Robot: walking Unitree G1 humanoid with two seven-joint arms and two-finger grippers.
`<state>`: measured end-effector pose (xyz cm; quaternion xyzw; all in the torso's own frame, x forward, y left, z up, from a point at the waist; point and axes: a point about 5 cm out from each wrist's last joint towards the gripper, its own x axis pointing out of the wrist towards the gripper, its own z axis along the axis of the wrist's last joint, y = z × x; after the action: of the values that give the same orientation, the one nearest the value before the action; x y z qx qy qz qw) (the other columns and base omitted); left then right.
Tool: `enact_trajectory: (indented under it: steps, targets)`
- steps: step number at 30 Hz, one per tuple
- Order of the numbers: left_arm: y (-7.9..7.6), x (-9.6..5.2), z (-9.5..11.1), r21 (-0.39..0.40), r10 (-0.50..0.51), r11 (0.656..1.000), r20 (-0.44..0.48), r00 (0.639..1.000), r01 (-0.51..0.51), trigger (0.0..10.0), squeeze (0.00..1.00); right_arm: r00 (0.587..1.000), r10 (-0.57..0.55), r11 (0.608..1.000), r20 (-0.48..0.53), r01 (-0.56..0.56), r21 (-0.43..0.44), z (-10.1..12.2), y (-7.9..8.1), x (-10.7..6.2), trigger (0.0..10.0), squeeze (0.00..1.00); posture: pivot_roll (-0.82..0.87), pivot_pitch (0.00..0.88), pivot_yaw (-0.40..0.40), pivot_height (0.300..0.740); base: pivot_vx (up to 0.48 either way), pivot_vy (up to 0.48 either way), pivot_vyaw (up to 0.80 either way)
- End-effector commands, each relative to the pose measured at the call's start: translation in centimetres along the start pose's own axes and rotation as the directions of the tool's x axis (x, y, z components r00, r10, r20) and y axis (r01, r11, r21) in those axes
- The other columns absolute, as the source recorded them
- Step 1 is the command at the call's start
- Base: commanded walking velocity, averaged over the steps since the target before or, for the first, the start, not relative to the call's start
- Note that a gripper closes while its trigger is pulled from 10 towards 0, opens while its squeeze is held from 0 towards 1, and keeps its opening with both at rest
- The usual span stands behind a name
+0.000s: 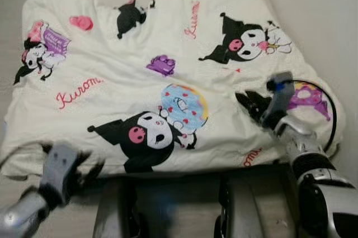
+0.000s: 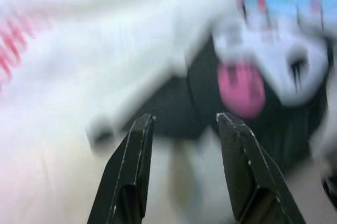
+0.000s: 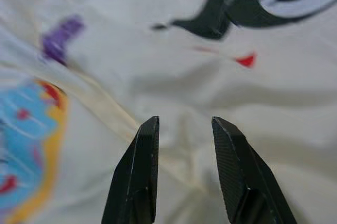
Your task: Clean up the room
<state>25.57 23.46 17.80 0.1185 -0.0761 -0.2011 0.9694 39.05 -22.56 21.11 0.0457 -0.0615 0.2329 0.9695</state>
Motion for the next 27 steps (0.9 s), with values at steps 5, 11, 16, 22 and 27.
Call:
enact_trajectory:
  steps: [5,11,16,22,27]
  targets:
    - [1.6,2.6,0.1,0.035,0.04,0.999,-0.002,0.999,-0.04,10.0,0.0,0.986,0.166,0.986,-0.023,-0.166,-0.013,-1.0,2.4,0.9,10.0,0.0,0.05,0.475,-0.003,0.561,0.0,0.0,0.0]
    - [3.7,3.9,-3.9,0.199,0.121,0.976,-0.176,0.977,-0.085,10.0,0.0,0.926,0.331,0.925,-0.179,-0.356,-0.135,-3.7,5.4,1.1,10.0,0.0,0.03,0.478,-0.007,0.561,0.0,0.0,0.0]
    - [4.4,3.7,-7.0,0.219,0.145,0.973,-0.334,0.931,-0.072,10.0,0.0,0.878,0.395,0.883,-0.27,-0.444,-0.154,-5.6,6.7,0.6,10.0,0.0,0.02,0.479,-0.006,0.561,0.0,0.0,0.0]
    - [4.7,2.3,-10.0,0.27,0.147,0.963,-0.461,0.875,-0.019,10.0,0.0,0.874,0.392,0.876,-0.286,-0.45,-0.173,-5.5,6.8,0.6,10.0,0.0,0.01,0.476,-0.008,0.561,0.0,0.0,0.0]
    - [3.8,0.9,-12.0,0.237,0.086,0.97,-0.54,0.837,0.053,10.0,0.0,0.841,0.425,0.844,-0.334,-0.502,-0.189,-6.1,7.1,0.1,10.0,0.0,0.01,0.475,-0.007,0.561,0.0,0.0,0.0]
